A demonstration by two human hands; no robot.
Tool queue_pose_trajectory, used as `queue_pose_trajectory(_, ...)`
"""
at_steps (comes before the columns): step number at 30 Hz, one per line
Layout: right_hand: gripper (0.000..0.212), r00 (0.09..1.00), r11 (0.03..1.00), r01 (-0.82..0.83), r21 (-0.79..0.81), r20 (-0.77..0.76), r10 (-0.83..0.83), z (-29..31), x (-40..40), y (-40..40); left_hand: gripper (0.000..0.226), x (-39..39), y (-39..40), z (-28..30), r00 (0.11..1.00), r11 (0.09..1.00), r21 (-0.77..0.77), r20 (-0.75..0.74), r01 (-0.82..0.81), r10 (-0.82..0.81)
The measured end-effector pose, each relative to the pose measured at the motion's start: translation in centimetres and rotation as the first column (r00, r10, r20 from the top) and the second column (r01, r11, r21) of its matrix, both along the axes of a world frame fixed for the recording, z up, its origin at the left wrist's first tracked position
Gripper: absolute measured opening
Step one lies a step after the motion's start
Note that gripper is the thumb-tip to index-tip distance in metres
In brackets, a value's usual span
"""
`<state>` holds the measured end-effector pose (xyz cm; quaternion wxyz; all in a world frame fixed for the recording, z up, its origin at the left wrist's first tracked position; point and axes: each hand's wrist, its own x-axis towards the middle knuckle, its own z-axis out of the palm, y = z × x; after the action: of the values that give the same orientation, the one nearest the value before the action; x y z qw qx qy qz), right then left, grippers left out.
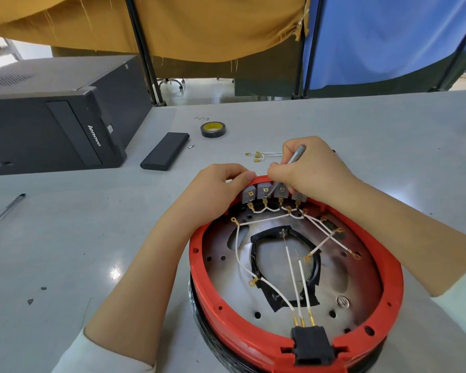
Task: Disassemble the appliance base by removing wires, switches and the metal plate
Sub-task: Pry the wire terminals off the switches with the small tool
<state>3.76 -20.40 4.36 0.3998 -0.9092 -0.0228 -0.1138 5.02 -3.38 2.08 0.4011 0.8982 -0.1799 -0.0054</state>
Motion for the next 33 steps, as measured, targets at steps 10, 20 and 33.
queue_pose_trajectory(10, 0.025, 0.995, 0.998, 0.06, -0.016, 0.08, -0.058, -1.0, 0.5, 0.1, 0.023, 0.0, -0.1, 0.0, 1.0, 1.0, 0.007, 0.016, -0.002, 0.001)
queue_pose_trajectory(20, 0.035, 0.973, 0.999, -0.032, -0.034, 0.226, 0.039, -1.6, 0.6, 0.0, 0.022, 0.0, 0.0, 0.0, 1.0, 1.0, 0.001, 0.01, -0.007, 0.007)
queue_pose_trajectory(33, 0.031, 0.994, 0.999, -0.054, 0.01, 0.094, 0.053, -0.8, 1.2, 0.3, 0.026, -0.2, -0.2, 0.4, 1.0, 0.999, 0.041, -0.002, -0.016, 0.016)
